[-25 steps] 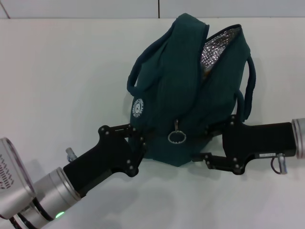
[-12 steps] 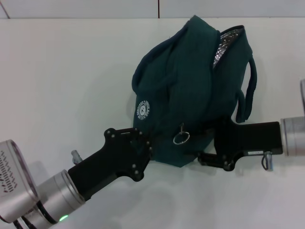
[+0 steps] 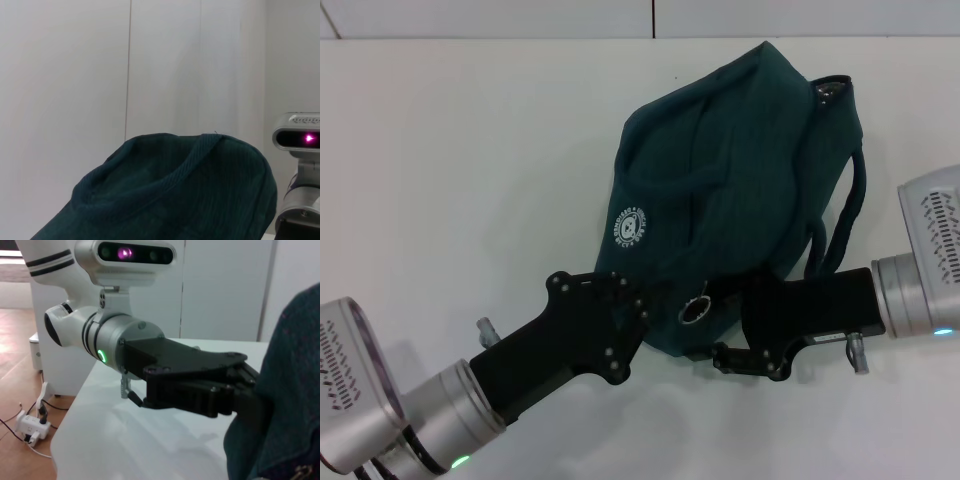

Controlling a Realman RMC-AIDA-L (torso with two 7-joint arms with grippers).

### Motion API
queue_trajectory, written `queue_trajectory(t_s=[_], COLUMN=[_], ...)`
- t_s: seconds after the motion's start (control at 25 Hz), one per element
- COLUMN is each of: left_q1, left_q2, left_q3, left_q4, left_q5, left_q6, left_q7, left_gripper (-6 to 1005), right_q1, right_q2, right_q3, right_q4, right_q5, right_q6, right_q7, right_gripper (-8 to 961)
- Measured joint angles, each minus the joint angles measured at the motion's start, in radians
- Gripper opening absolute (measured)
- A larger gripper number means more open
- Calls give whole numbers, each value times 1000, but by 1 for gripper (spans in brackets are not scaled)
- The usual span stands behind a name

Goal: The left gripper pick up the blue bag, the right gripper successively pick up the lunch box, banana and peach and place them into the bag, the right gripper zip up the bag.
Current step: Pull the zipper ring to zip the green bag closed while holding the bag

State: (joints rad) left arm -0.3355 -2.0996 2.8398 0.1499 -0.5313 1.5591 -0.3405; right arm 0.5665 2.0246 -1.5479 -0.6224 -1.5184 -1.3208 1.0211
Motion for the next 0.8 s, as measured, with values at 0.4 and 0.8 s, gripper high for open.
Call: queue_trajectory(t_s=[0.4,0.8], left_q1=[3,-2], left_q2=[-1,0], left_q3=[-4,-7], left_q4=[1,0], left_q5=[1,-4], left_q6=[0,-8], left_q7=[0,-2], left_gripper=[64,64], right_q1=[-30,-47], right_q2=[-6,-7], right_q3=[6,12], right_q4=[-42,-52], right_q5=[1,2], right_q6=[-15,-61], right_q7=[-9,-58], right_gripper=[334,298])
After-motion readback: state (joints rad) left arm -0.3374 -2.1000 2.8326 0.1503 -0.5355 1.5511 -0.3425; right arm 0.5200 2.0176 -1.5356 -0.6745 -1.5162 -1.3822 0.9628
